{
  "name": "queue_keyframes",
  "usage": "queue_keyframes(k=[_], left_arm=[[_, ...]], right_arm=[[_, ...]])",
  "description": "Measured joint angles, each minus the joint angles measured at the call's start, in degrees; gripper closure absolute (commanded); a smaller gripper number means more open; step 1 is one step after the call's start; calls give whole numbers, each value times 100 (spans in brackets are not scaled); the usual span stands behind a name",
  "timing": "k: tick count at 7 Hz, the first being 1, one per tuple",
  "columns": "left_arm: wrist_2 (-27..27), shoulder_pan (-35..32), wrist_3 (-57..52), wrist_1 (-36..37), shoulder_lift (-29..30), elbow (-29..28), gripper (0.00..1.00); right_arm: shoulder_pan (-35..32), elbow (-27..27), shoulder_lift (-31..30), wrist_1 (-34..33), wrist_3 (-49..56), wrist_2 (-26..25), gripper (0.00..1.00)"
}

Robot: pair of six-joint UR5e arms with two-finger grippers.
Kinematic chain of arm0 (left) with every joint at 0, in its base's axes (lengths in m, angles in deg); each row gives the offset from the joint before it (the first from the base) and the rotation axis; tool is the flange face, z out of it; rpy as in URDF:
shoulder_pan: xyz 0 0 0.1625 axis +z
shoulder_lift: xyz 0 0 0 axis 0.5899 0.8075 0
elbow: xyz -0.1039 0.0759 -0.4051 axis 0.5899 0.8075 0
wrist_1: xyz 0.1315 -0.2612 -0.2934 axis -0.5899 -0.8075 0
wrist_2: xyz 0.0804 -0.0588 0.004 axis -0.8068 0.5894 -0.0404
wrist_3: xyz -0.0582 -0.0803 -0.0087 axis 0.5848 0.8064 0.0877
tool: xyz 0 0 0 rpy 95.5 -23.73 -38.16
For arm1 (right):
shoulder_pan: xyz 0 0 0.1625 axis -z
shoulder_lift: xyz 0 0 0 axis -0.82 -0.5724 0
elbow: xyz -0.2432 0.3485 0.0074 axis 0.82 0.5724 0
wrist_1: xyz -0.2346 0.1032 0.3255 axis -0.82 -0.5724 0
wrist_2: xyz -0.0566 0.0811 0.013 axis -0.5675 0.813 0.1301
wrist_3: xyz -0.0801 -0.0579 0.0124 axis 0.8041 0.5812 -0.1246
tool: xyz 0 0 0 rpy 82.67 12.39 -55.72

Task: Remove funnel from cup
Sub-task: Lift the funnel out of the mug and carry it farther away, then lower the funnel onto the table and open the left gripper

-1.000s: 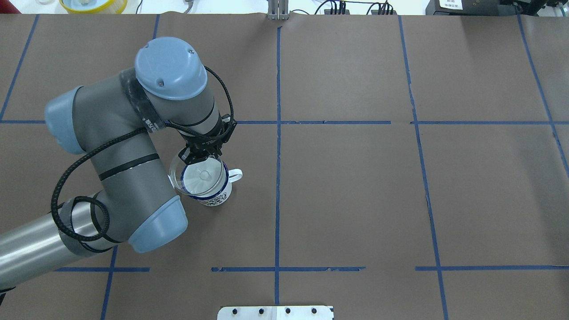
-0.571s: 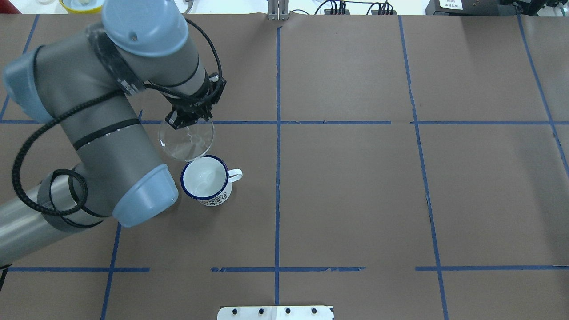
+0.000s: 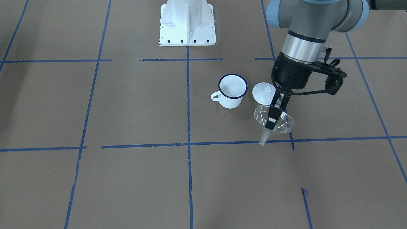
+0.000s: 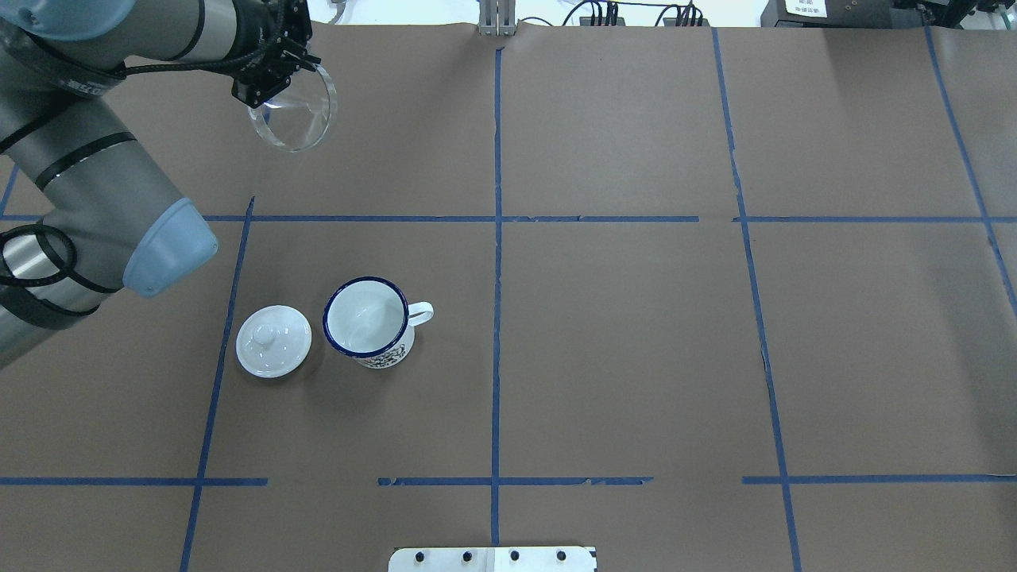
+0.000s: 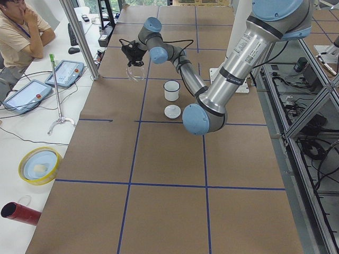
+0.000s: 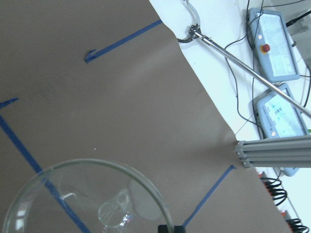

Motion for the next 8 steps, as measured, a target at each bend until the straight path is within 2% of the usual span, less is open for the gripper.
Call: queue_keyframes(k=[3, 4, 6, 8], left_arm=[[-590, -99, 695, -2406, -258, -1493, 100], [-753, -94, 823, -3179, -402, -1819, 100], [-844, 18, 852, -3822, -488, -2250, 100], [-872, 293, 888, -4067, -435, -2474, 100]], right_arm=[[0, 3, 0, 0, 0, 0, 0], [0, 2, 0, 0, 0, 0, 0], [0, 0, 0, 0, 0, 0, 0], [0, 0, 0, 0, 0, 0, 0]])
